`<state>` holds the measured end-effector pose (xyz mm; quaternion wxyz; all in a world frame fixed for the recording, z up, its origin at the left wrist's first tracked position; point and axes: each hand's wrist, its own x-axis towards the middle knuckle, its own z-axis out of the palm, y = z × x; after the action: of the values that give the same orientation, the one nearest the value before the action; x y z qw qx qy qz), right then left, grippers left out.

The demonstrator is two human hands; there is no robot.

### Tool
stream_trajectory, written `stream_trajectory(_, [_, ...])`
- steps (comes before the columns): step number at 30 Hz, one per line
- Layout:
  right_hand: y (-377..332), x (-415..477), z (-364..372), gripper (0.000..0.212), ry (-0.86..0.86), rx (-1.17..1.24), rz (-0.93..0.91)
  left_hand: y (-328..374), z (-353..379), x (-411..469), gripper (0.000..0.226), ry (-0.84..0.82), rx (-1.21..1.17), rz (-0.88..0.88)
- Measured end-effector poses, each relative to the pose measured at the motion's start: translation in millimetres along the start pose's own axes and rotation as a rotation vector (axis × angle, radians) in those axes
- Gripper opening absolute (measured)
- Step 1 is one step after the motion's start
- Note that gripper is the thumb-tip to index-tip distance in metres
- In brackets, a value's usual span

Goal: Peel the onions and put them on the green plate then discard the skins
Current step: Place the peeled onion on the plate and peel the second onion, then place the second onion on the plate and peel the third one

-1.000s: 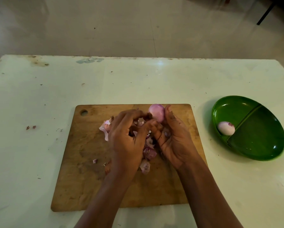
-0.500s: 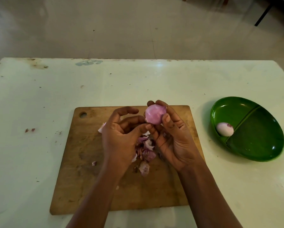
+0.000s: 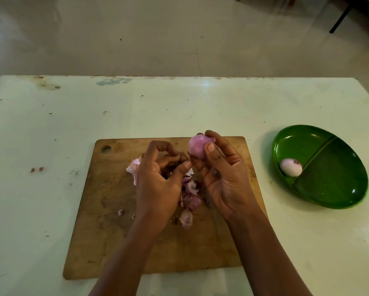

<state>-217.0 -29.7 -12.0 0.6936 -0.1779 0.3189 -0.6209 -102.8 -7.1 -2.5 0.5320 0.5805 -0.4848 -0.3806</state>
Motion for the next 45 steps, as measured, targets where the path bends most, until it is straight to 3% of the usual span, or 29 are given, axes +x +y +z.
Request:
stream_trajectory(3, [-1.2,0.6,-2.0,0.036,0.116,-0.152,-0.137,-6.4,0.3,0.3,0.033,0.033,0.156,0.126])
stream_trajectory(8, [5.4,-3.8,0.0,0.028,0.320,-0.835,-0.492,-17.0,-1.9,2.8,0.010,0.056,0.299,0.416])
stream_trajectory(12, [8.4,2.8,-7.8,0.034,0.476,-1.140,-0.822,-19.6,-1.3,2.9,0.017,0.088,0.294,0.457])
stream_trajectory(18, [-25.2,17.1,-35.2,0.031,0.762,-1.238,-1.068,-23.9,-0.5,2.9,0.013,0.122,0.301,0.455])
stream_trajectory(22, [-41.6,14.6,-38.7,0.029,0.860,-1.290,-1.048,-25.3,-1.3,2.5,0.013,0.123,0.317,0.459])
stream_trajectory(25, [-51.5,13.1,-48.1,0.030,0.915,-1.324,-0.929,-28.1,-5.2,2.6,0.014,0.132,0.321,0.445])
stream_trajectory(34, [-53.2,15.6,-61.2,0.036,0.871,-1.496,-0.612,-30.3,-9.6,7.4,0.024,0.176,0.300,0.417])
stream_trajectory(40, [-50.3,16.6,-68.6,0.041,0.869,-1.722,-0.403,-31.8,-11.6,10.1,0.018,0.209,0.345,0.383])
stream_trajectory(45, [-50.3,17.9,-69.2,0.047,0.898,-1.745,-0.290,-29.5,-11.0,9.3,0.018,0.217,0.358,0.386])
